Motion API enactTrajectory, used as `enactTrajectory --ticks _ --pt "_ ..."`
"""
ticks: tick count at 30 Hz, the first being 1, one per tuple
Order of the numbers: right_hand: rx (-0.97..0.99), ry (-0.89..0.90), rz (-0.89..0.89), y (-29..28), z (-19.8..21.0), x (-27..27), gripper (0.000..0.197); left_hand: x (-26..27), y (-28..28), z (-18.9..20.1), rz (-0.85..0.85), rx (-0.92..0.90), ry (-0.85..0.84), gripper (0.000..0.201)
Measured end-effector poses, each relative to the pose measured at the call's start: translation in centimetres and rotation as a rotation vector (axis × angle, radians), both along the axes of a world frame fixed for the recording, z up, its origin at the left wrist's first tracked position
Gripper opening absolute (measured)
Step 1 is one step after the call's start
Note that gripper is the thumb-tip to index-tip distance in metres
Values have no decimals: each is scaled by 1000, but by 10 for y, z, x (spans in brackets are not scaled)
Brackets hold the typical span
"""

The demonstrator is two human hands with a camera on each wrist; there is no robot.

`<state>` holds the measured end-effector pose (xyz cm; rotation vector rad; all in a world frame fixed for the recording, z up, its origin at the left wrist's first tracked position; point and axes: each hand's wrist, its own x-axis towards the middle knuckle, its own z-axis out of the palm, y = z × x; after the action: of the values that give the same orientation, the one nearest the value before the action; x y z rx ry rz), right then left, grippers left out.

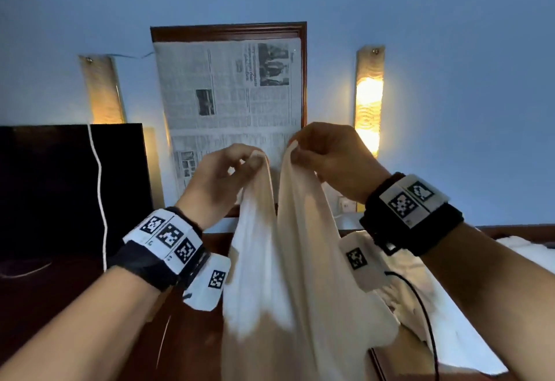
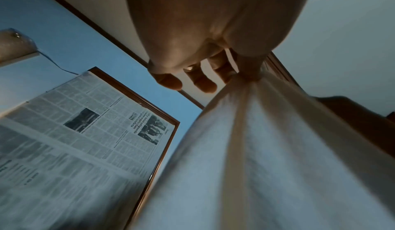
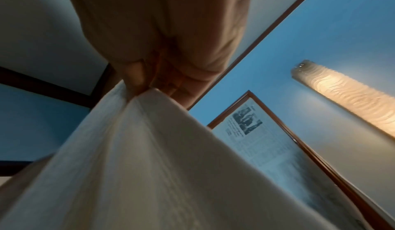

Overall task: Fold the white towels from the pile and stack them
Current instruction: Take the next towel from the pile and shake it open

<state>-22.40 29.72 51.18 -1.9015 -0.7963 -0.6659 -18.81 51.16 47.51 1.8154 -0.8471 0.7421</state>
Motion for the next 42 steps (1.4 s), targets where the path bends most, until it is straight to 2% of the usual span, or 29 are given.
enactTrajectory --ticks 5,7,10,14,17,19,23,27,30,34,37,39,42 --pt "-33 2 87 14 19 -17 16 -16 -8 11 -52 -103 -161 24" --pt "-26 -15 81 14 21 -20 17 -19 -11 14 -89 -174 -152 29" --pt "-6 -27 66 12 23 -22 21 -21 -17 17 -158 -286 -83 21" --pt "29 29 73 8 21 -23 19 -29 -26 18 -249 -339 -48 5" --pt "67 114 133 6 16 -20 12 -24 -28 18 -249 -313 -59 12" --pt "93 223 231 4 8 -18 16 -18 -30 16 -234 -291 -63 19" --pt "142 451 406 2 -12 -20 19 -7 -30 6 -221 -219 36 28" --pt "171 487 320 0 -36 -16 15 -9 -28 -12 -236 -126 179 24" --pt "159 472 231 -1 -51 -11 15 -21 -34 -33 -244 -97 378 36" --pt "62 342 32 2 -65 -1 20 -29 -39 -51 -242 -192 584 39" --pt "41 229 -69 2 -75 7 33 -23 -40 -59 -107 -75 399 33" --pt "8 189 -119 0 -81 12 28 -23 -41 -60 -40 43 298 29" --pt "-25 148 -186 -8 -92 20 20 -22 -46 -57 41 169 240 32"
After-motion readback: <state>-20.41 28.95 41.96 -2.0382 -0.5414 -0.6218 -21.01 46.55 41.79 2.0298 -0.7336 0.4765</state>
